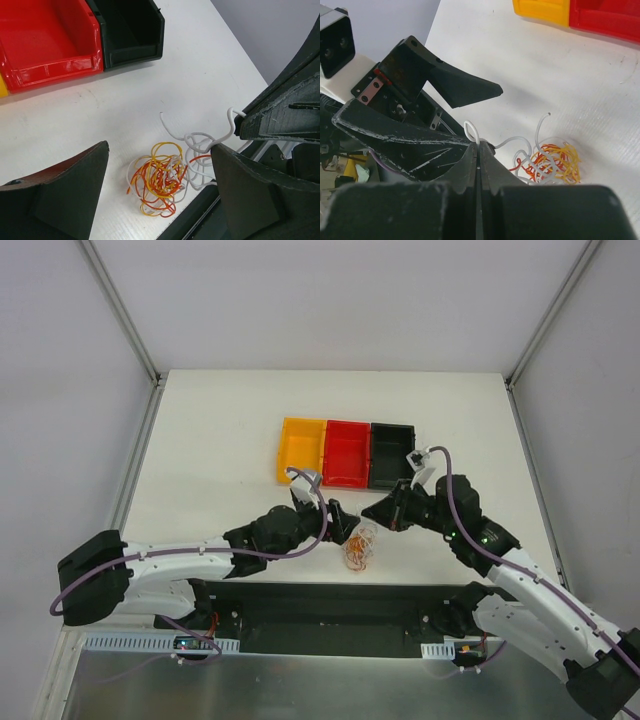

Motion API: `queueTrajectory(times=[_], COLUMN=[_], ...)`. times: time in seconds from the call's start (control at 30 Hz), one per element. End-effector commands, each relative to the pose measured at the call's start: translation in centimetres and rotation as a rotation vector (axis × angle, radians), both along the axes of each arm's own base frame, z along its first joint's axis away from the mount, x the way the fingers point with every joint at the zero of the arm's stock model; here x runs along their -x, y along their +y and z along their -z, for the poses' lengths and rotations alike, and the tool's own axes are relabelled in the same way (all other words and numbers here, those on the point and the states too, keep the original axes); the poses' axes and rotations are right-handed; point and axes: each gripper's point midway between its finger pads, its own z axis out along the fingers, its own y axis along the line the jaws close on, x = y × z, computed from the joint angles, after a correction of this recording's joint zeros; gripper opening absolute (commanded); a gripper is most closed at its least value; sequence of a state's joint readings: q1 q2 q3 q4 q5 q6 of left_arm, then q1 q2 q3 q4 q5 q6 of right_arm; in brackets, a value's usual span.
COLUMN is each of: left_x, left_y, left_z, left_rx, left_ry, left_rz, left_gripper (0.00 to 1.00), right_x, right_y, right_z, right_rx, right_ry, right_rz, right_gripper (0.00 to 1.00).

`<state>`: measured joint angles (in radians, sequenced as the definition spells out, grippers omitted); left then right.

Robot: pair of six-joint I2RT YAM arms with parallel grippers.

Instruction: Untangle the cables

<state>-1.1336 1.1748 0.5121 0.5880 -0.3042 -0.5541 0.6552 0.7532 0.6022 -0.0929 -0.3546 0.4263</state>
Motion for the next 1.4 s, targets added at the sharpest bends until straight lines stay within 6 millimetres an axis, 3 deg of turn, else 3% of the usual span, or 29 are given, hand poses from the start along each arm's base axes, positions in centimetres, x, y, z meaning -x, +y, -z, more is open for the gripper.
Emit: queueTrajectory(times=[0.0,0.1,0.27,0.43,0.6,0.63,0.97,1.1,1.27,1.37], left_x=[-0.6,-0.7,-1.8,-3.5,-4.3,-4.2,-2.7,-2.3,-2.3,-2.4], left_y=[-1.6,-2.5,-2.3,-1.3,-0.8,-0.3,5.4,7.0,8.6,8.5], left_z=[-2.6,-2.5,0.1,4.0,6.9,7.6,12.6,12.8,11.7,10.6], left_rx=[0.046,0.046,0.034,-0.016,-0.025,-0.044,-0.145,-0.157,-0.161,-0.147], left_ry=[-0.062,-0.052,0.033,0.195,0.337,0.351,0.455,0.441,0.393,0.367], left_rz=[0.009,0.021,-0.074,-0.172,-0.165,-0.174,-0.274,-0.302,-0.332,-0.316], left_gripper=[0.85,0.88,0.92,0.96,0.91,0.89,0.87,0.87,0.87,0.88], right_x=[0.0,0.1,-0.1,0.5,1.0,1.2,2.1,2.5,1.8,2.0], right_y=[1.2,1.4,1.6,1.4,0.7,0.3,-1.3,-2.3,-4.1,-5.4], right_z=[-3.2,-3.1,-6.5,-13.2,-20.0,-21.9,-32.0,-33.8,-32.6,-32.8], right_rx=[-0.096,-0.107,-0.186,-0.306,-0.402,-0.415,-0.433,-0.411,-0.318,-0.289], right_ry=[-0.034,-0.013,-0.050,-0.119,-0.226,-0.268,-0.455,-0.526,-0.562,-0.592], right_rz=[-0.035,-0.036,-0.022,-0.021,-0.016,-0.011,0.000,0.024,0.114,0.162], right_gripper=[0.01,0.01,0.01,0.01,0.01,0.01,0.01,0.01,0.01,0.01])
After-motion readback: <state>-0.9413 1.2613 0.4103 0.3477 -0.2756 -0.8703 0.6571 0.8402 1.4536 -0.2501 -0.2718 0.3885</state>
